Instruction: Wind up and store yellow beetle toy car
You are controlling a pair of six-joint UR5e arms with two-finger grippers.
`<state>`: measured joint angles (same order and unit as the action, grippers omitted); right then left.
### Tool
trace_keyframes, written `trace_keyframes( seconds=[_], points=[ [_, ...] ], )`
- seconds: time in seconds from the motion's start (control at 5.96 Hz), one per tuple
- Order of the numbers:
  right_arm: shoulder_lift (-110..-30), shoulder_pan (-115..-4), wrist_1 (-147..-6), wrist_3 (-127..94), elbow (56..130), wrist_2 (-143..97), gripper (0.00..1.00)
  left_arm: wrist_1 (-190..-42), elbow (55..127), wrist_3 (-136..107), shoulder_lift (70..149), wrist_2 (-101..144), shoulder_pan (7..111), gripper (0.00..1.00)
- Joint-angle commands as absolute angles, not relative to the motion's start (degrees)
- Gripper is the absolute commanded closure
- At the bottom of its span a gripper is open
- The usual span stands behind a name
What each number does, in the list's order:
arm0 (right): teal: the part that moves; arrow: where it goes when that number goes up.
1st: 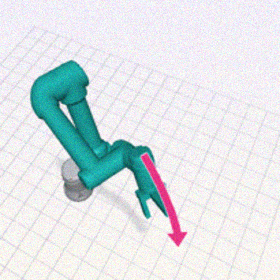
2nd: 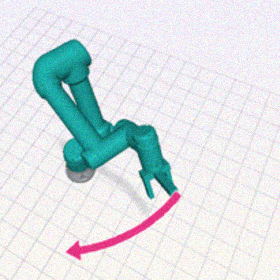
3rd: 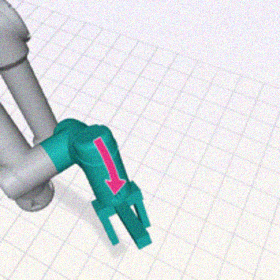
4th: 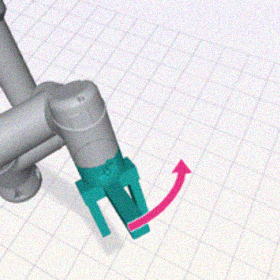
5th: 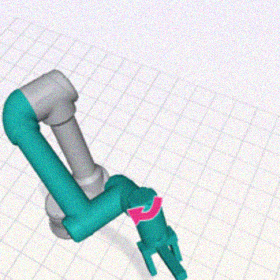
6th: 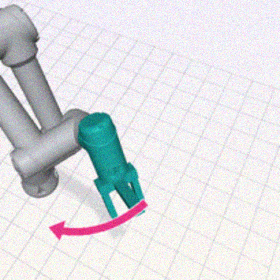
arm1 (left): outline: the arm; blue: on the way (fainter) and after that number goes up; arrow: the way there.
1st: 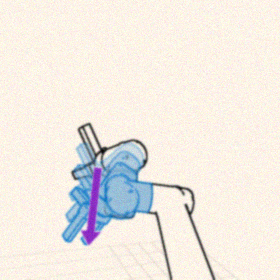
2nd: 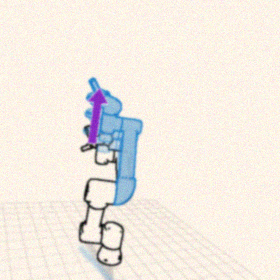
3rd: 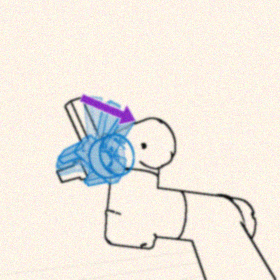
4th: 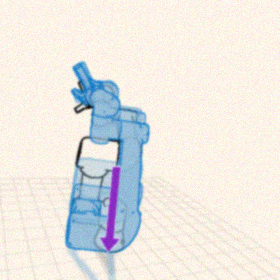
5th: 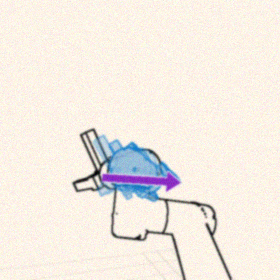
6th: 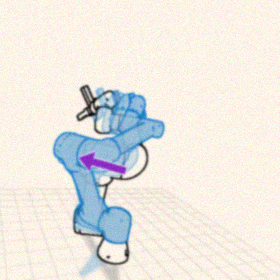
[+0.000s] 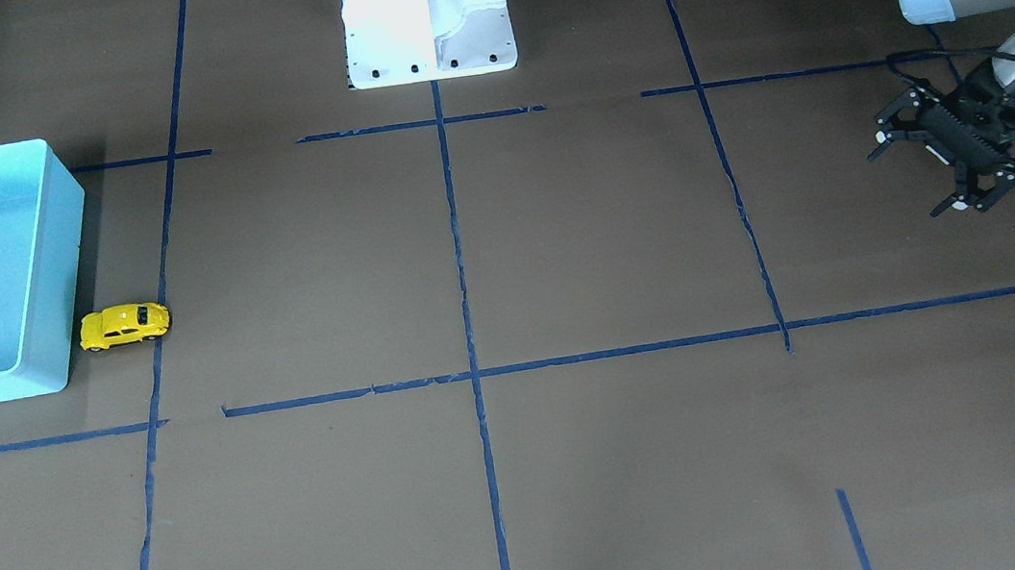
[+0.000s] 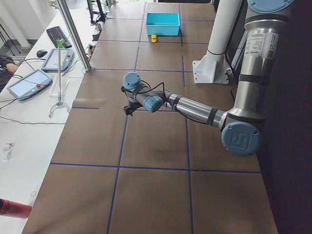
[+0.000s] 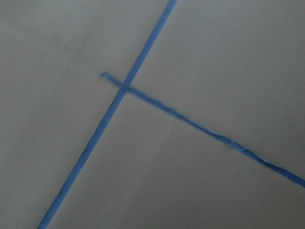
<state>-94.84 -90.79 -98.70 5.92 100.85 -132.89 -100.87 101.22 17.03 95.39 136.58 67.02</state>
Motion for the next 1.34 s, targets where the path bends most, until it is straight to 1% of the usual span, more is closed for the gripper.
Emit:
trace_keyframes(
  seconds=[0.0,0.5,0.67,0.84,1.01,1.17],
  points=[
    [-94.8,-90.8,-98.7,6.1,100.9,-133.2,0.00,-86.2,102.5,16.8,95.1,133.4,75.3,0.00],
    [-94.8,-90.8,-98.7,6.4,102.6,-135.1,0.00,-85.5,101.3,16.8,88.5,133.2,87.5,0.00],
    [-94.8,-88.3,-99.0,6.6,107.4,-135.0,0.00,-85.5,100.8,16.8,85.3,132.9,89.7,0.00],
    [-94.7,-87.1,-98.9,6.5,108.4,-134.6,0.00,-85.5,98.0,16.7,83.8,133.2,90.9,0.00],
    [-94.1,-85.5,-98.9,6.6,111.4,-133.9,0.00,-85.3,96.1,16.4,83.4,133.4,93.5,0.00],
    [-92.4,-82.0,-99.0,6.6,113.9,-132.9,0.00,-85.3,95.9,13.7,81.1,133.5,94.0,0.00]
  ],
)
